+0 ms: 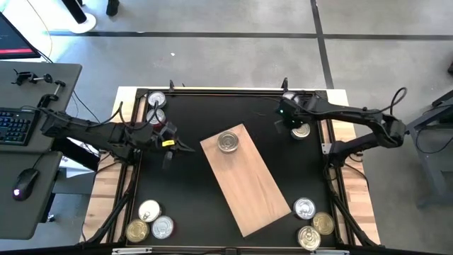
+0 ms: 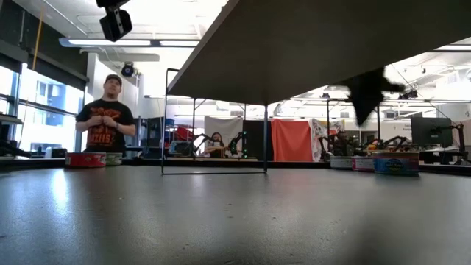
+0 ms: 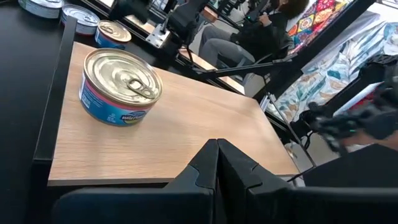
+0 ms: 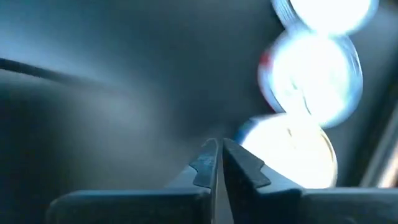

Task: Stack canned seafood by type on shelf
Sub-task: Stack the blue tuna can on top of blue tuna can on the shelf

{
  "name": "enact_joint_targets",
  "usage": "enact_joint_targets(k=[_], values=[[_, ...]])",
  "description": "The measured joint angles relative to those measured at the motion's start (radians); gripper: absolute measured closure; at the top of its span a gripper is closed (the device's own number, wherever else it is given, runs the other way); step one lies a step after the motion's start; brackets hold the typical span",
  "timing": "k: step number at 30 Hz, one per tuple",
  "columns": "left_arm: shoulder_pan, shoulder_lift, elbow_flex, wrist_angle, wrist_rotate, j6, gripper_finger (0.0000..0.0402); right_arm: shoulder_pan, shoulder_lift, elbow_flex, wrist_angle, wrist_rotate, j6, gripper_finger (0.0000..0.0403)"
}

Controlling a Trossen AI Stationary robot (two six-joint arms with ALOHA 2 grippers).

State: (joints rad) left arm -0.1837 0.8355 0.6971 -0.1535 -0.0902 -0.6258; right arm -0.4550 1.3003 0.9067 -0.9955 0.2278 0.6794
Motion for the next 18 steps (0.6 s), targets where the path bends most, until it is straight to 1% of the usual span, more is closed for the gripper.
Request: enact_joint_targets(k=[4,7,9,12,18], values=[[-0.007,0.0,0.0,0.003,-0.026,0.016,0.0402,-0.041,0.0,-0.101,0.001,0.007,0.068,0.04],[0.005,0.0,0.0,0.046,-0.069,0.055,0.0401,-0.036,0.0,-0.113,0.007,0.056,0.104,0.04],[0.025,0.0,0.0,0.104,-0.06,0.096,0.0402,-0.035,0.0,-0.113,0.001,0.092,0.106,0.0402],[0.083,0.0,0.0,0.169,0.066,0.165,0.0402,-0.059,0.003,-0.129,0.0,0.092,0.109,0.0402],[0.251,0.001,0.0,0.129,0.244,0.185,0.0401,-0.093,0.003,-0.193,0.013,0.052,0.167,0.0402]])
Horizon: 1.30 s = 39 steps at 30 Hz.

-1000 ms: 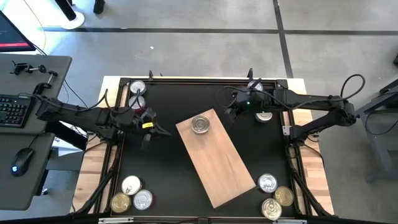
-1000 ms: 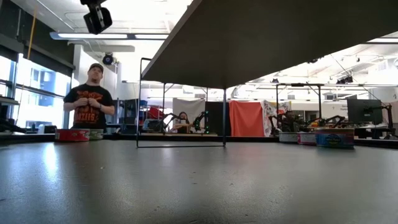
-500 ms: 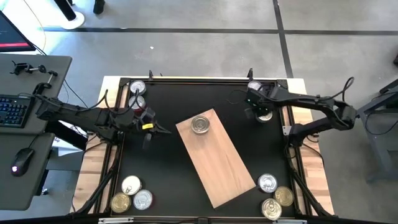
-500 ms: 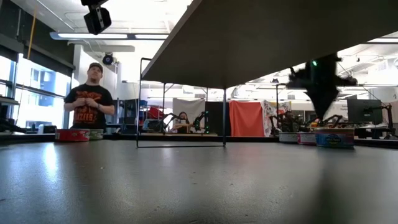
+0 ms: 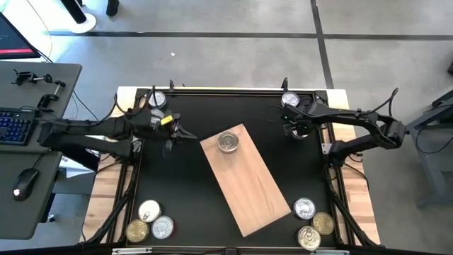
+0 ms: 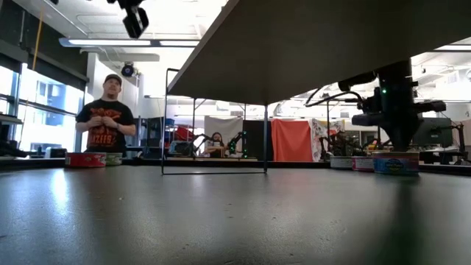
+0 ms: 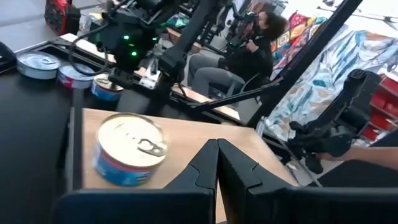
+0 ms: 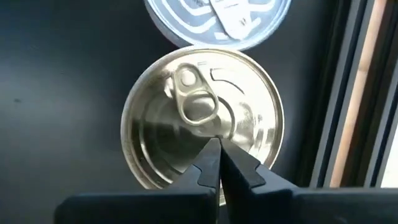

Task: Stack canned seafood by type on shelf
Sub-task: Stack the blue tuna can on top of blue tuna can on the shelf

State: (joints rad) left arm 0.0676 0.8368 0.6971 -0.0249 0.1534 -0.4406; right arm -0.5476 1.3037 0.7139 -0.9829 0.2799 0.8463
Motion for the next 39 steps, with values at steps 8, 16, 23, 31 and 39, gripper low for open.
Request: enact_joint_targets(k=[8,16,23,31,39], values=[[0.229,-0.001,0.0,0.002,0.186,0.114,0.0402,0.0,0.003,-0.002,0.238,-0.073,0.045,0.0403],[0.373,-0.001,0.0,0.038,0.241,0.138,0.0401,0.01,0.155,0.032,0.516,-0.159,0.1,0.0403],[0.443,-0.005,0.0,0.123,0.357,0.139,0.0401,0.02,0.355,0.27,0.492,-0.171,0.047,0.0403],[0.487,-0.043,0.0,0.117,0.445,0.131,0.0402,0.046,0.599,0.594,0.368,-0.214,-0.017,0.0403],[0.527,-0.137,0.0,0.08,0.454,0.172,0.0401,0.097,0.739,0.802,0.333,-0.253,-0.013,0.0403]])
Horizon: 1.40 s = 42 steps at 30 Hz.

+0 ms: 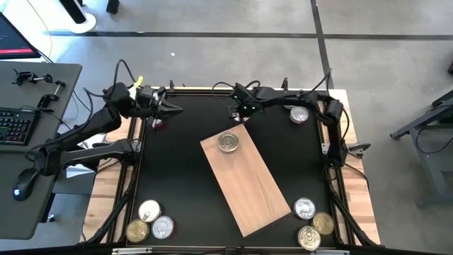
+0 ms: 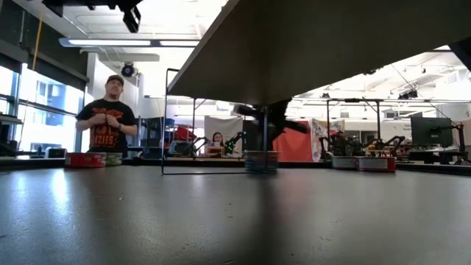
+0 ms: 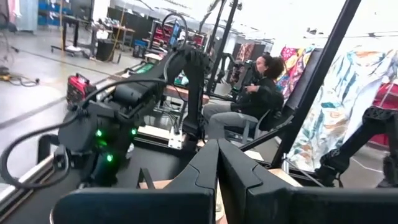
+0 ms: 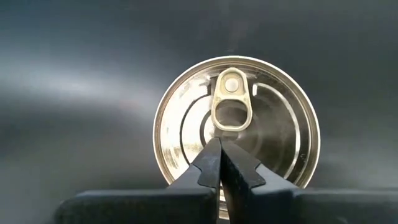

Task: Stack canned seafood by type on shelf
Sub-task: Stack the blue tuna can on top of blue tuna can on the shelf

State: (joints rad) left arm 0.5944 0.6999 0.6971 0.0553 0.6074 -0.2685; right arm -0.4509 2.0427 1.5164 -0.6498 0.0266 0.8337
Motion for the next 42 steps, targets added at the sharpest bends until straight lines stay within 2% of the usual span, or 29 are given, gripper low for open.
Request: enact_joint_targets(k=[12,23,27,30,33,38,42], values=[[0.023,-0.026,0.0,-0.066,0.0,0.001,0.0402,0.074,0.174,0.225,0.027,-0.113,0.067,0.0403],[0.021,-0.072,0.0,-0.146,-0.001,-0.008,0.0401,0.148,0.33,0.475,0.008,-0.145,0.05,0.0403],[0.02,-0.092,0.0,-0.229,-0.01,0.0,0.0401,0.143,0.333,0.502,-0.024,-0.132,0.036,0.0403],[0.019,-0.092,0.0,-0.331,-0.073,0.038,0.0402,0.118,0.333,0.52,-0.047,-0.129,0.022,0.0403],[0.019,-0.065,0.0,-0.412,-0.124,0.075,0.0401,0.099,0.333,0.559,-0.056,-0.133,0.014,0.0403],[0.019,0.029,0.0,-0.419,-0.128,0.125,0.0402,0.097,0.33,0.678,-0.094,-0.148,-0.042,0.0403],[0.019,0.145,0.0,-0.409,-0.137,0.183,0.0401,0.096,0.325,0.773,-0.238,-0.144,-0.151,0.0403]])
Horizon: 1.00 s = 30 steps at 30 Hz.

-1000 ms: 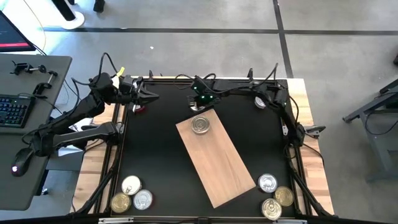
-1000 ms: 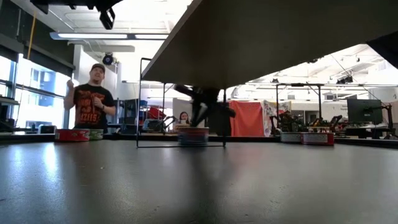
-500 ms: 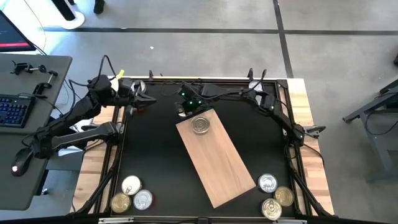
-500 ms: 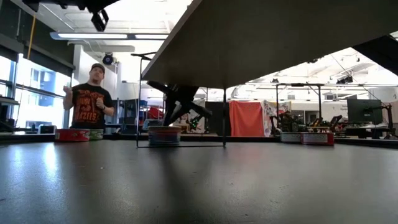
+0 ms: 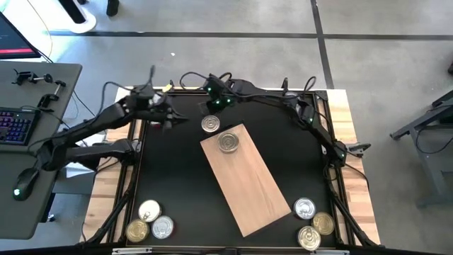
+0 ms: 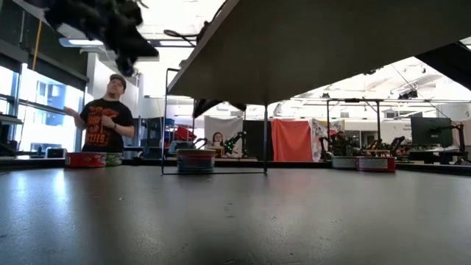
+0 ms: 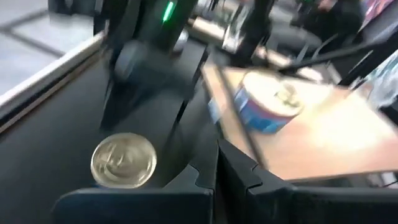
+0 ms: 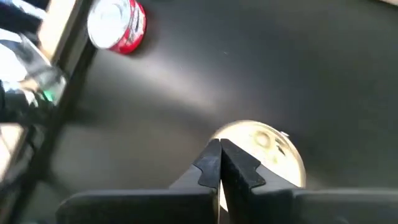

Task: Stack canned seafood by type on shelf
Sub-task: Stack the blue tuna can on top of blue tuna can on the shelf

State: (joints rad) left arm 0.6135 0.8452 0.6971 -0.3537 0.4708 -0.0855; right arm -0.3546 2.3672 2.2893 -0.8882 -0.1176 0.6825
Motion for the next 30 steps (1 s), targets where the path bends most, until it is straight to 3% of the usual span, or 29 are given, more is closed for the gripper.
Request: enact_joint_targets(k=[6,10,16,22,30], values=[[-0.007,0.177,-0.013,0.035,-0.012,0.053,0.0401,0.0,0.002,0.014,-0.237,0.056,-0.19,0.0403],[-0.007,0.235,-0.093,0.219,-0.042,-0.007,0.0402,-0.005,-0.005,-0.019,-0.253,0.059,-0.277,0.0403],[-0.008,0.284,-0.216,0.518,-0.079,-0.158,0.0402,-0.052,-0.02,-0.117,-0.166,-0.111,-0.33,0.0403],[-0.008,0.333,-0.227,0.539,-0.127,-0.133,0.0401,-0.075,-0.02,-0.199,-0.054,-0.148,-0.292,0.0403],[0.025,0.466,-0.227,0.548,-0.084,0.084,0.0401,-0.077,-0.02,-0.259,0.013,-0.104,-0.124,0.0403]])
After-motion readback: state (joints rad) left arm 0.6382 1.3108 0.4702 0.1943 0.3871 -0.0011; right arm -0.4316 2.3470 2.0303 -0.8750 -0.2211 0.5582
